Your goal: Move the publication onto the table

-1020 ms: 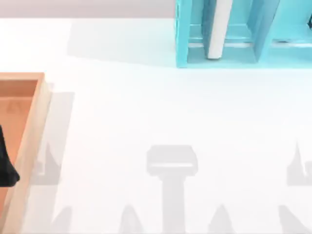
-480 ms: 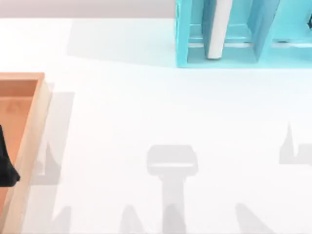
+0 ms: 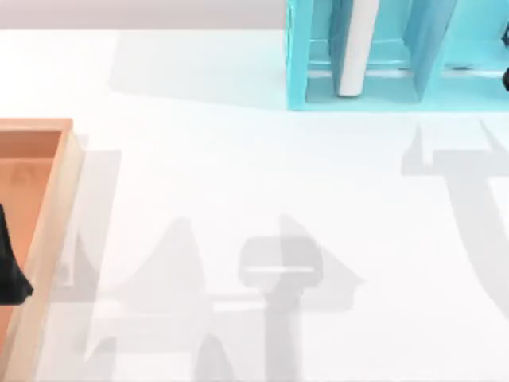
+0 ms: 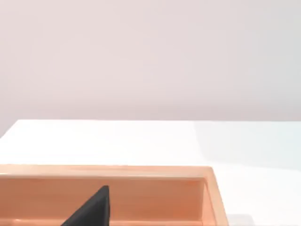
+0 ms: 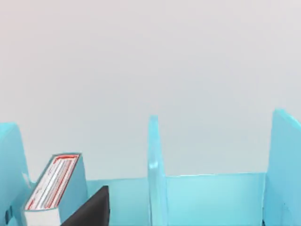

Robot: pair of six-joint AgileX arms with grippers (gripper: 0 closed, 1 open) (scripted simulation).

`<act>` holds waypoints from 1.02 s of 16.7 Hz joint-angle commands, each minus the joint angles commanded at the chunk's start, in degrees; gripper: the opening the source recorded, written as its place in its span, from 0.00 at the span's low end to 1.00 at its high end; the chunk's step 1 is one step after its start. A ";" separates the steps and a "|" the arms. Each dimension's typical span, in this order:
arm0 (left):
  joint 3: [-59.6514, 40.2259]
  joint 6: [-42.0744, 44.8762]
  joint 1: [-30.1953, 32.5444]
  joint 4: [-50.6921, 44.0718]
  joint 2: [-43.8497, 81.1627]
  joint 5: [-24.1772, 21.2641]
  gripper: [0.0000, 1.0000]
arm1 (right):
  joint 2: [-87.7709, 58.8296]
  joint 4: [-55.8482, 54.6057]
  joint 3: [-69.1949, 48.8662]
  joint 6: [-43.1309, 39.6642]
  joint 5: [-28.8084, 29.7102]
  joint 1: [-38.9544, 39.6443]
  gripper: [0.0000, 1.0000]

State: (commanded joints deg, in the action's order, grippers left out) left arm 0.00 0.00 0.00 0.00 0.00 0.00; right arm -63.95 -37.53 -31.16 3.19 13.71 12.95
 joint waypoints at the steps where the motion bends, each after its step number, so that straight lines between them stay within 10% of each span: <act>1: 0.00 0.00 0.00 0.00 0.00 0.00 1.00 | -6.77 -2.99 -2.90 0.22 1.68 1.50 1.00; 9: 0.00 0.00 0.00 0.00 0.00 0.00 1.00 | -51.73 -21.17 -22.04 1.32 14.80 12.97 1.00; 17: 0.00 0.00 0.00 0.00 0.00 0.00 1.00 | -64.06 -24.82 -27.57 1.46 19.52 16.98 1.00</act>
State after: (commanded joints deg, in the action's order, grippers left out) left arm 0.00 0.00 0.00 0.00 0.00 0.00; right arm -128.02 -62.35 -58.73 4.65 33.23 29.93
